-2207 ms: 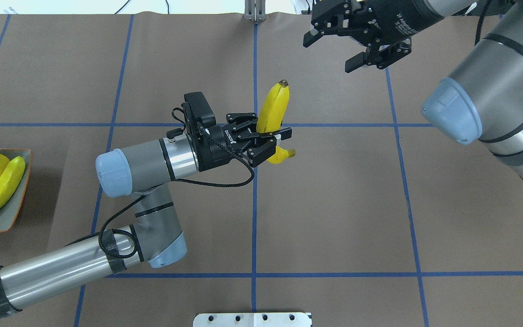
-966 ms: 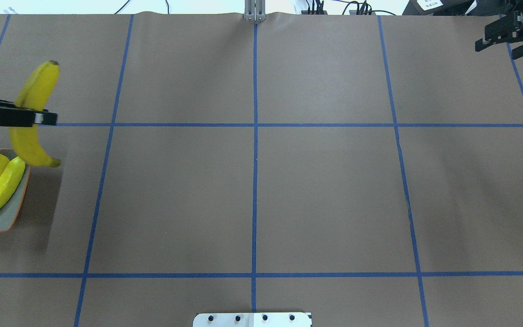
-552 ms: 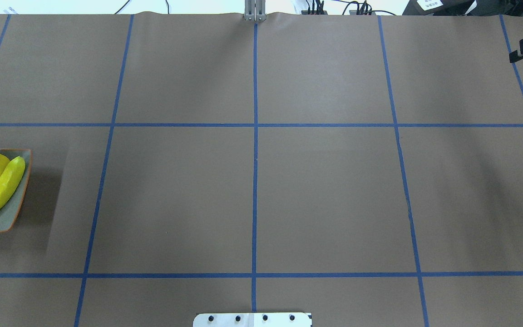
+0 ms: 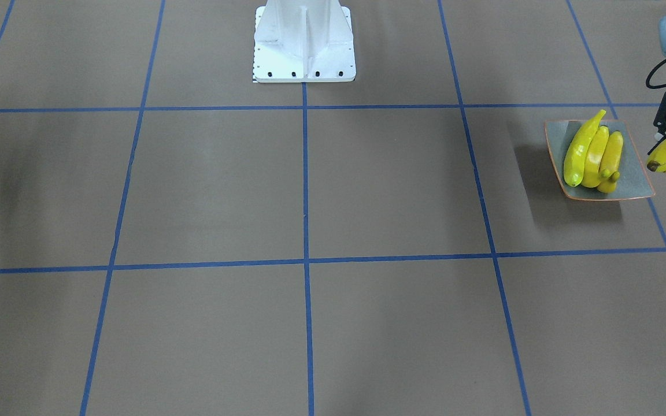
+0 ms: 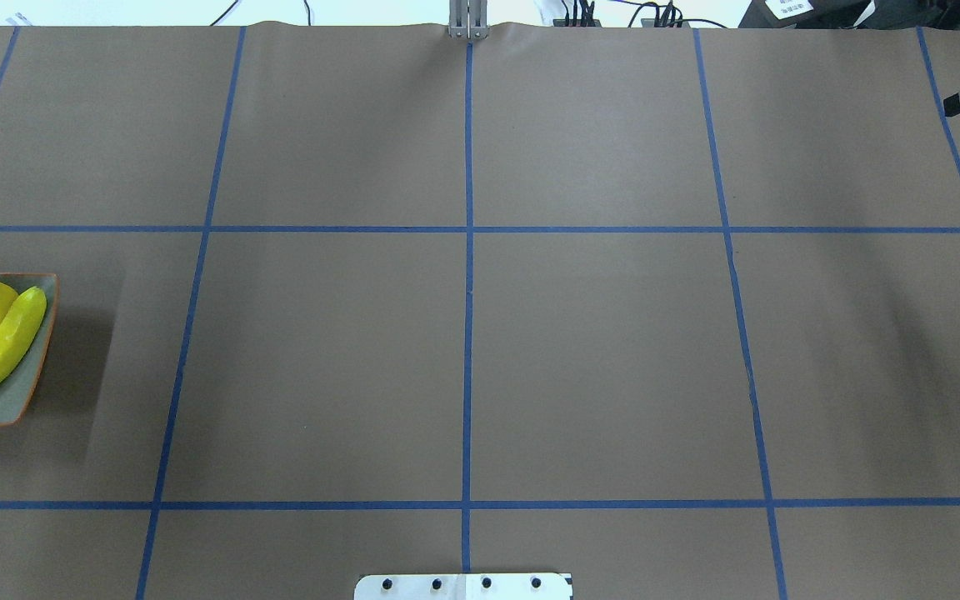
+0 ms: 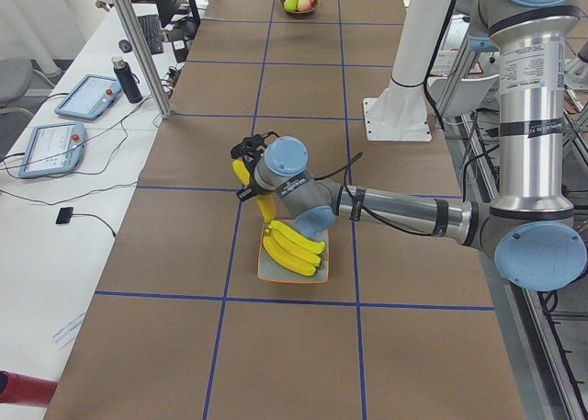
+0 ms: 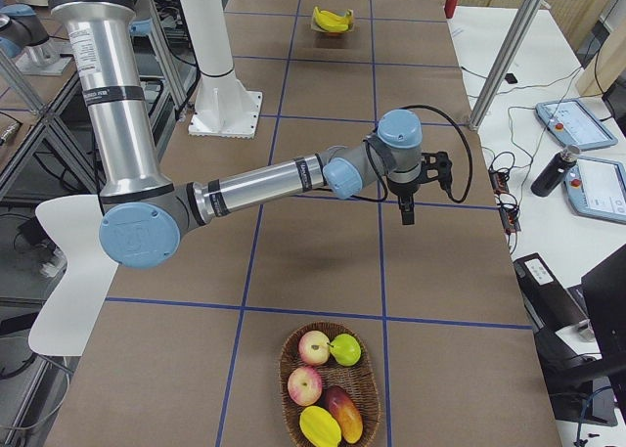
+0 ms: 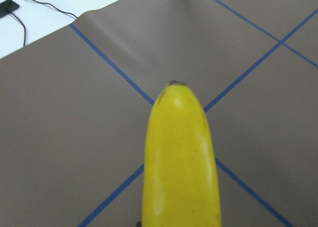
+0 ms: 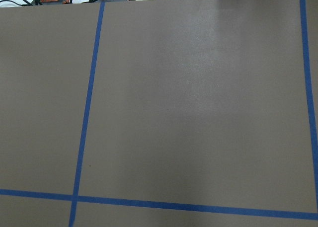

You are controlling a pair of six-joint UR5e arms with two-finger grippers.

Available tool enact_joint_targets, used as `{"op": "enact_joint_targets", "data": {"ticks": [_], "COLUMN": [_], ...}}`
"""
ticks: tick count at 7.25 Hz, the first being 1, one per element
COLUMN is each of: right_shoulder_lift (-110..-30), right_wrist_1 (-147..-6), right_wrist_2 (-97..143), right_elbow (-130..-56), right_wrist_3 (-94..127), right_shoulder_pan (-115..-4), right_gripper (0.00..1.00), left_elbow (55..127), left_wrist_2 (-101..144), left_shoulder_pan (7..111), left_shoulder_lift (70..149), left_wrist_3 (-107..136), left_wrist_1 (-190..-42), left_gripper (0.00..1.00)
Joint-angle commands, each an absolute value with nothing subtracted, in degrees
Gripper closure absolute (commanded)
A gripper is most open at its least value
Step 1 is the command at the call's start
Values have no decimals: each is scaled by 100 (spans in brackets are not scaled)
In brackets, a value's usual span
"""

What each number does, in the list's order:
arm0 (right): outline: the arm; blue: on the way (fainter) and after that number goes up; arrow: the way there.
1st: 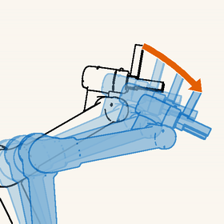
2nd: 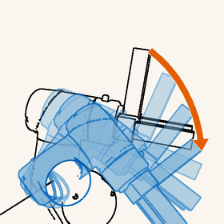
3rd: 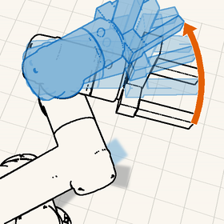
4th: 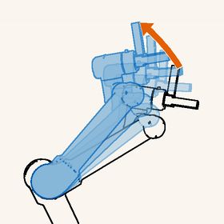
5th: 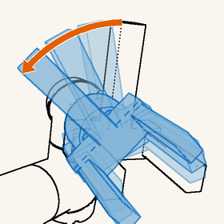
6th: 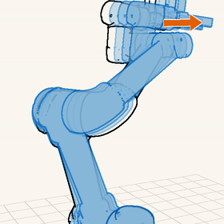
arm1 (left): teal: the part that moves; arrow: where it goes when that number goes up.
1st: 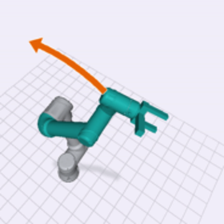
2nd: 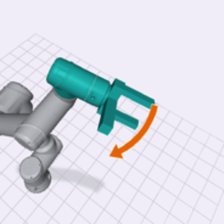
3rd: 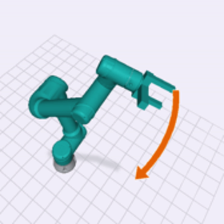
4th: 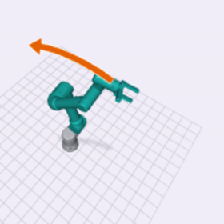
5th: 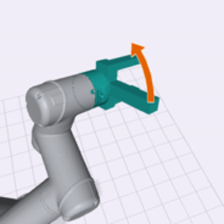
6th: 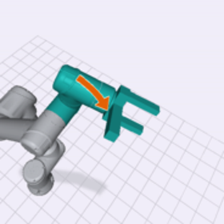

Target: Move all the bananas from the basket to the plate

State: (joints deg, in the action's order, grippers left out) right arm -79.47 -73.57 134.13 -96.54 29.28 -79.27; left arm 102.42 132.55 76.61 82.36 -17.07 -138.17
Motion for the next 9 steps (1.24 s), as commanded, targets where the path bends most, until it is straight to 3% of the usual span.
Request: {"op": "enact_joint_targets", "data": {"ticks": [1,4,7,9], "right_shoulder_lift": [-7945,-7972,-7972,-7980], "right_wrist_1": [-7356,-7356,-7356,-7348], "right_wrist_2": [13403,13412,13412,13412], "right_elbow": [-9615,-9624,-9607,-9589], "right_wrist_3": [2927,2927,2927,2927], "right_shoulder_pan": [-7928,-7928,-7928,-7928], "right_gripper": [0,0,0,0], "left_elbow": [10292,10292,10222,10239], "left_wrist_2": [12955,12911,12465,12340], "left_shoulder_pan": [7385,6533,6390,6364], "left_shoulder_lift": [7859,7656,7523,7480], "left_wrist_3": [-2496,-2670,-3566,-3691], "left_wrist_1": [-13798,-13904,-13992,-13992], "left_gripper": [100,100,100,69]}}
